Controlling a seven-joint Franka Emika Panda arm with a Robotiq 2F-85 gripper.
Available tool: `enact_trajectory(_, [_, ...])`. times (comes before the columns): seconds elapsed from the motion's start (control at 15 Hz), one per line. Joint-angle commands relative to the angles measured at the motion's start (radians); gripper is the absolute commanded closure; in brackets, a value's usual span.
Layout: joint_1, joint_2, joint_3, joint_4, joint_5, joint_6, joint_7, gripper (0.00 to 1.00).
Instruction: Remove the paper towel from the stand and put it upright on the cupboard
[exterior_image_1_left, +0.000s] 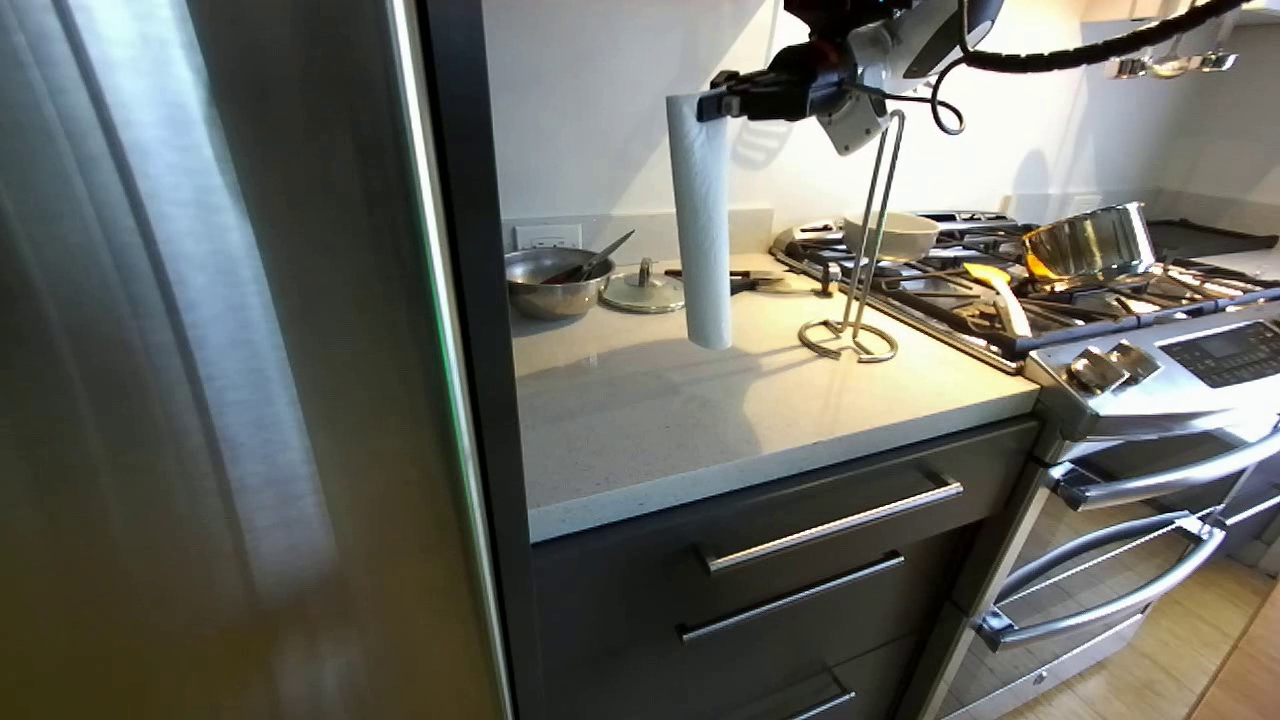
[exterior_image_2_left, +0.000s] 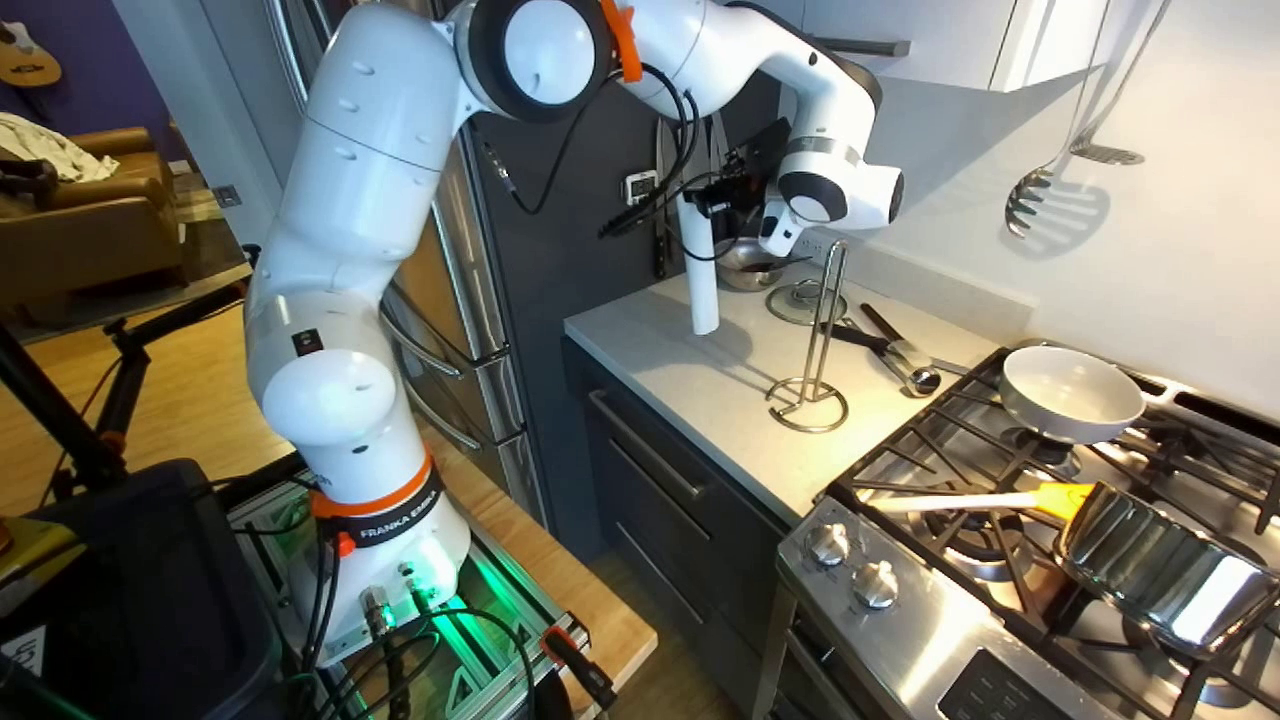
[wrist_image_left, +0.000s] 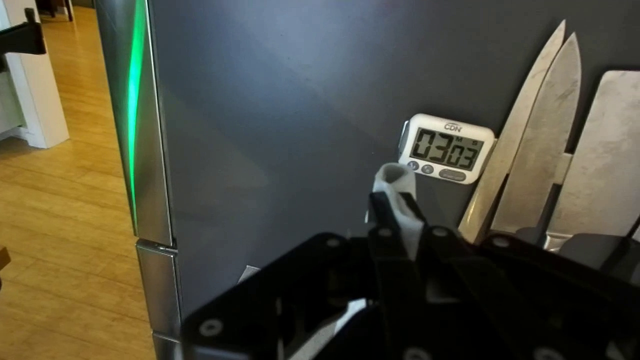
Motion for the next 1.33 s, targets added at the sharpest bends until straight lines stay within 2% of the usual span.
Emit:
enact_trajectory(0.0, [0.019, -0.057, -0.009, -0.083, 0.038, 0.076, 0.009, 0.98])
enact_trajectory(0.33, [0.017, -0.107, -0.002, -0.169, 0.113, 0.111, -0.007, 0.98])
enact_trajectory(0.8, [0.034, -0.187, -0.005, -0.319, 0.216, 0.234, -0.037, 0.98])
enact_trajectory(1.13, [0.047, -0.236, -0.002, -0.404, 0.278, 0.311, -0.109, 0.98])
enact_trajectory(1.27, [0.039, -0.245, 0.000, -0.436, 0.295, 0.275, -0.174, 0.98])
